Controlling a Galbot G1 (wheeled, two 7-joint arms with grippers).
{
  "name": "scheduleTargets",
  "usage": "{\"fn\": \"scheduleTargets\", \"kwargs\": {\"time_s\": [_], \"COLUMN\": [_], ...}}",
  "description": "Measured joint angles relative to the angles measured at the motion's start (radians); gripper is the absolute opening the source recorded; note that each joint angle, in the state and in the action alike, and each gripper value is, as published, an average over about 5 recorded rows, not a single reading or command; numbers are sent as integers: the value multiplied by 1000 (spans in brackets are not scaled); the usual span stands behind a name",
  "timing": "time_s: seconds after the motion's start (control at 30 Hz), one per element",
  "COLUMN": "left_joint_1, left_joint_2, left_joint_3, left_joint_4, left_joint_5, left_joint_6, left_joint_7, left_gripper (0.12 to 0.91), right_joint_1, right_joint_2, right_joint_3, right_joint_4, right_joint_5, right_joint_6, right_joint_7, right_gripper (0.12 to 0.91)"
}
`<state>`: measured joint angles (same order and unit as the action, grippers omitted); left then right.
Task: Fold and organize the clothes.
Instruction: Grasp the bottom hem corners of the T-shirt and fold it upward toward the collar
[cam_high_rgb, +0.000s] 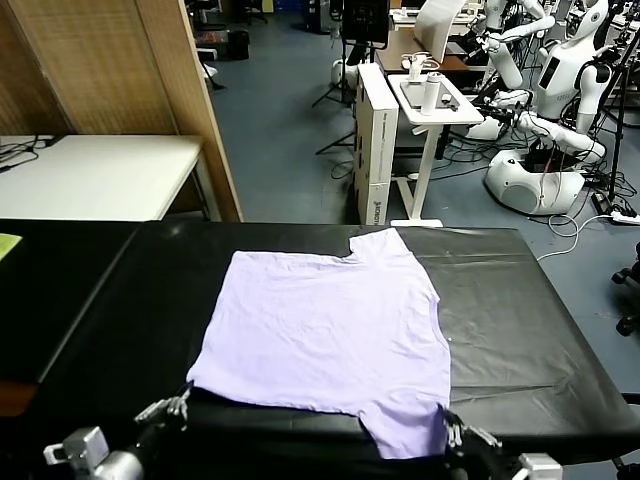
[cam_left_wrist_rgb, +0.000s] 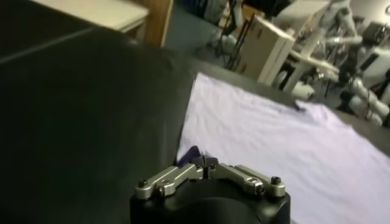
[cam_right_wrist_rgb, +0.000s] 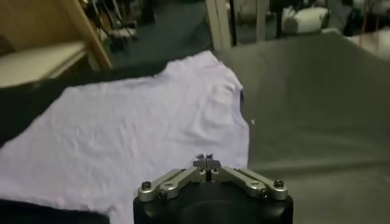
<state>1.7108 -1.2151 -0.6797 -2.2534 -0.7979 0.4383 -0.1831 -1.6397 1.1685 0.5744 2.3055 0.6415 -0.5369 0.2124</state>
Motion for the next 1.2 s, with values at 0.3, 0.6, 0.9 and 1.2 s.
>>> {"fn": "scheduleTargets", "kwargs": {"time_s": [0.3, 0.6, 0.9, 1.2], "left_joint_1": [-174, -256, -280, -305], "left_joint_2": [-76, -87, -90, -95], "left_joint_3": [68, 89, 87, 88], "left_joint_4": [98, 181, 216, 249], "left_joint_5": [69, 99, 106, 110], "left_joint_6": [-10, -14, -16, -18], "left_joint_7": [3, 6, 6, 5], "left_gripper": [148, 148, 148, 148], "right_joint_1": [185, 316, 375, 396], "right_joint_2": [-37, -40, -36, -20], "right_joint_3": [-39, -89, -97, -106], "right_joint_4": [-166, -273, -335, -373], "right_joint_5": [38, 47, 47, 41], "right_joint_6": [4, 7, 12, 22], "right_joint_7": [-4, 2, 3, -4], "right_gripper": [138, 138, 138, 138]}}
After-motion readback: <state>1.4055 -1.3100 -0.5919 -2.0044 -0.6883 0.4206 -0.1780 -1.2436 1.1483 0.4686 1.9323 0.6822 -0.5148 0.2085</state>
